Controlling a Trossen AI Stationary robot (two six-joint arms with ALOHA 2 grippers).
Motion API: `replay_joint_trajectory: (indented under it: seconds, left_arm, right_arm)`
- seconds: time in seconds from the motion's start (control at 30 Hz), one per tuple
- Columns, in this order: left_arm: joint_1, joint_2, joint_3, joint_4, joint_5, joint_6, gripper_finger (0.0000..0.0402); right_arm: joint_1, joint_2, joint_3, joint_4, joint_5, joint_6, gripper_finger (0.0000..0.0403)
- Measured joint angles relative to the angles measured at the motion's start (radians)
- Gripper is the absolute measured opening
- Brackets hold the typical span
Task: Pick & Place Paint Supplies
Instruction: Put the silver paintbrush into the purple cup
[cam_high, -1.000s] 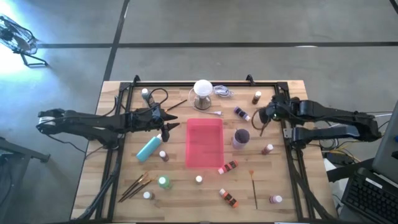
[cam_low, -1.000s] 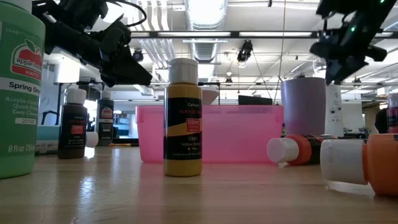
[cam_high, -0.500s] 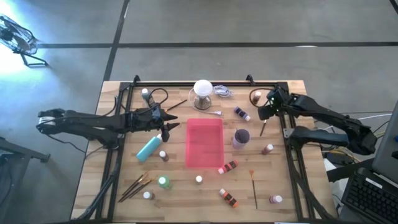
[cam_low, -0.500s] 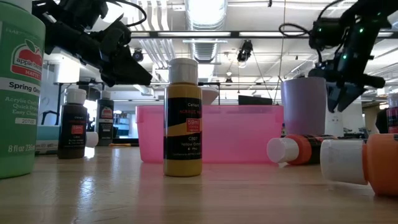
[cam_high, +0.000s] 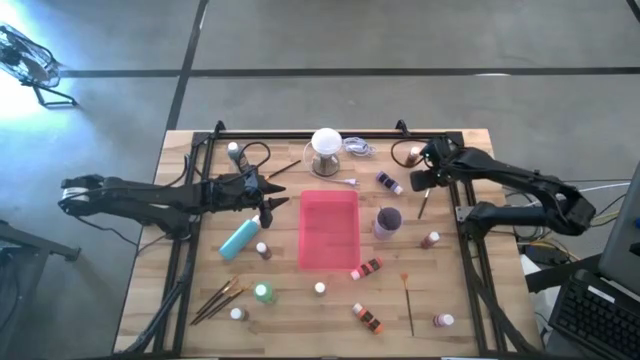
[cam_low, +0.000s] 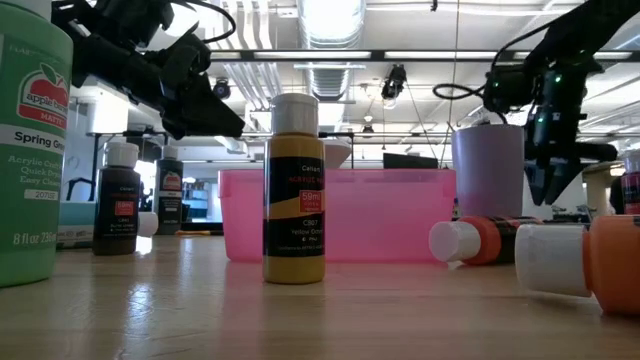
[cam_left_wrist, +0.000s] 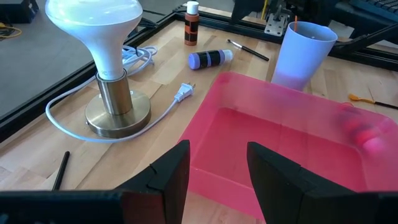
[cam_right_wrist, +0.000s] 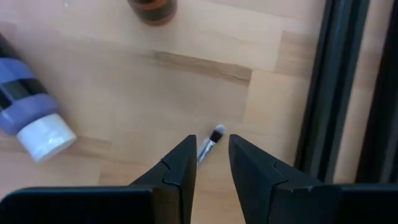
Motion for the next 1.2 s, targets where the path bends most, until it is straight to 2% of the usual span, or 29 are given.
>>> replay_joint_trajectory:
  seconds: [0.27,0.47,0.63,0.77,1.2]
  left_arm:
    - [0.0,0.0,0.0,0.0,0.0,-0.008,0.0165]
    - [0.0,0.0,0.0,0.0,0.0,0.011,0.0165]
    - [0.0,0.0,0.0,0.002,0.0,0.017,0.0165]
    - [0.0,0.0,0.0,0.005,0.0,0.036,0.0165]
    - [0.0,0.0,0.0,0.008,0.0,0.037,0.0165]
  right_arm:
    - [-0.021,0.124,-0.001,0.043,0.003,0.051,0.0131]
    - [-0.028,0.161,-0.001,0.043,-0.001,0.054,0.0164]
    - [-0.036,0.18,-0.001,0.047,0.0,0.043,0.0177]
    - [-0.058,0.19,-0.002,0.049,0.002,0.031,0.0173]
    - [-0.072,0.275,-0.022,0.122,0.005,0.007,0.0124]
